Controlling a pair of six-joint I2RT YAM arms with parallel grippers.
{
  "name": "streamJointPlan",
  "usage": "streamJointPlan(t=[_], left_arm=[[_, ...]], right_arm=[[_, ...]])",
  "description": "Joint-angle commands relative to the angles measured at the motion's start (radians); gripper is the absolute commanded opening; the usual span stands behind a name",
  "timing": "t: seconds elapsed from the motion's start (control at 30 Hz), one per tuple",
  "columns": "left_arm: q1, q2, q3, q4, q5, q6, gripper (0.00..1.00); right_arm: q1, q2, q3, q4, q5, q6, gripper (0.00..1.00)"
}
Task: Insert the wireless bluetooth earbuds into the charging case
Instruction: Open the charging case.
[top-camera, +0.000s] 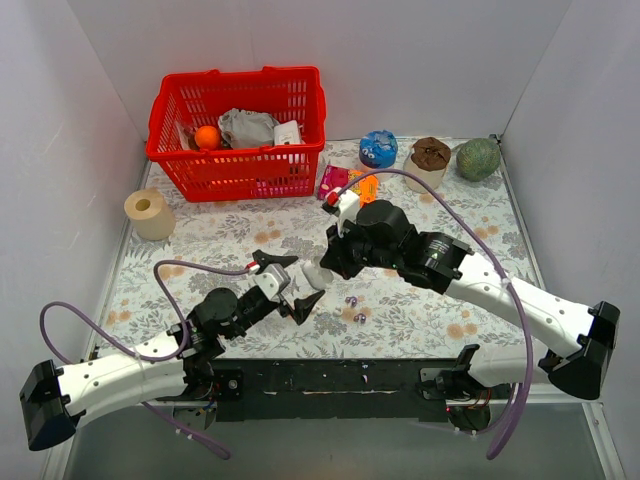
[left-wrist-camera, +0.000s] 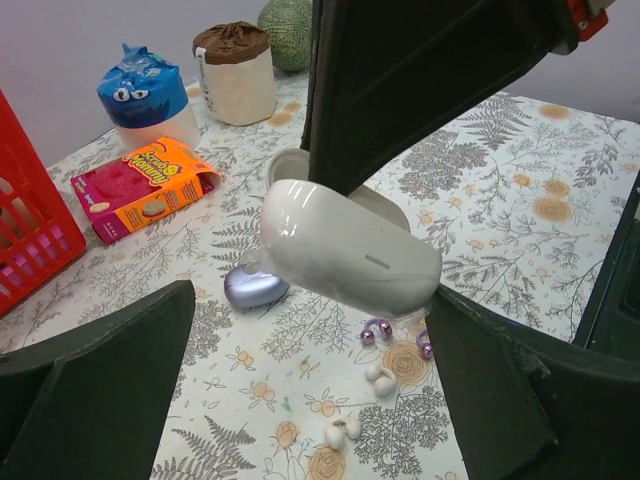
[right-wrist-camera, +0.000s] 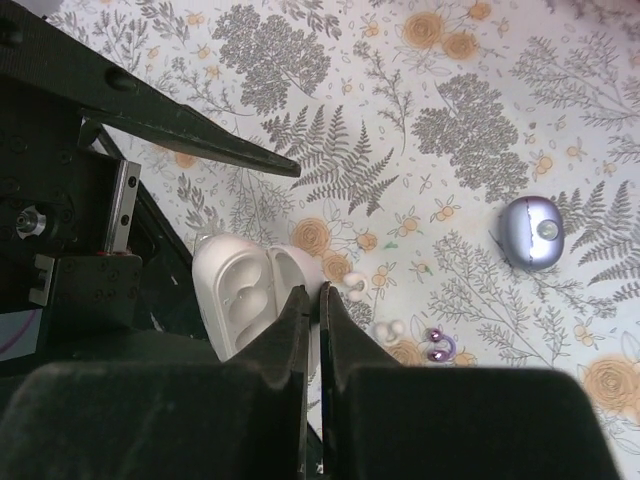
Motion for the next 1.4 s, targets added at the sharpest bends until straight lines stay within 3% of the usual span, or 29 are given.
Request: streamJointPlan(t=[0.0,0.2,0.27,0.53,1.0,1.37], left_arm=[[0.008,-0.032,0.068,-0.064,-0.111,-0.044,0.98],[0.008,-0.107,0.137,-0.191,0.024,-0.137,0.98],[0.006,-0.101,0.171,-0.242,0.127,-0.179,0.98],[0.009,0.040,0.300,-0.377,0.277,-0.199,0.98],[0.017,0.094,0.280,-0.253,0.273,-0.208,0.98],[0.034,0.141,0.263,-0.208,0.319,-0.212,0.65]], right_arm=[[0.014,-0.046,0.056,-0.098,0.047,-0.113,0.01],[0.093,-0.073,0.085,-0.137,0.248,-0.262,0.01],[0.145,-0.073,0.099,-0.149,0.349,-0.320,0.01],[0.279,-0.064,0.134,-0.131,0.557,-0.471,0.01],[0.356,-0.026,0.146,-0.103,0.590,-0.469,0.01],[0.368,-0.027,0.132,-0.083,0.595,-0.457,0.01]])
